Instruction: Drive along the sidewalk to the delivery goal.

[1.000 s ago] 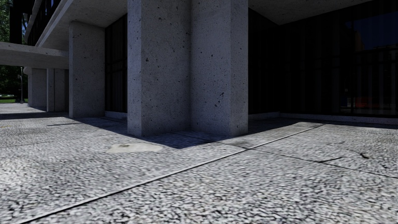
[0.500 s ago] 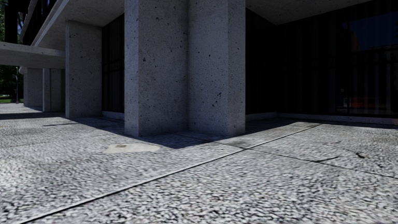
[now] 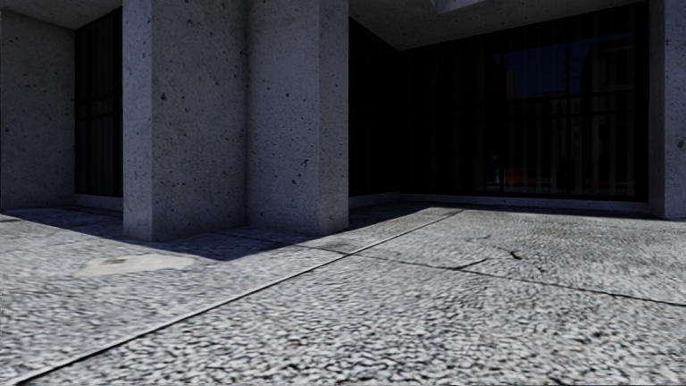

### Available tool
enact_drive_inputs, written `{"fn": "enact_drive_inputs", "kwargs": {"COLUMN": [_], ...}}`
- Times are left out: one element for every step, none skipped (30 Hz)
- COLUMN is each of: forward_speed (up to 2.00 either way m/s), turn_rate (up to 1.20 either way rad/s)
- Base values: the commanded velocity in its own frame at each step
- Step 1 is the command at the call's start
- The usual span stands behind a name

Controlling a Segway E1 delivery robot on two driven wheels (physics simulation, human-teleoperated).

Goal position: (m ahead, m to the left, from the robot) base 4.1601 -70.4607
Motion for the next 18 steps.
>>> {"fn": "enact_drive_inputs", "kwargs": {"forward_speed": [0.0, 0.0, 0.0, 0.0, 0.0, 0.0, 0.0, 0.0, 0.0, 0.0, 0.0, 0.0, 0.0, 0.0, 0.0, 0.0, 0.0, 0.0], "turn_rate": [-0.62, -0.62, -0.62, -0.62, -0.62, -0.62, -0.62, -0.62, -0.62, -0.62, -0.62, -0.63, -0.63, -0.63, -0.63, -0.63, -0.63, -0.63]}}
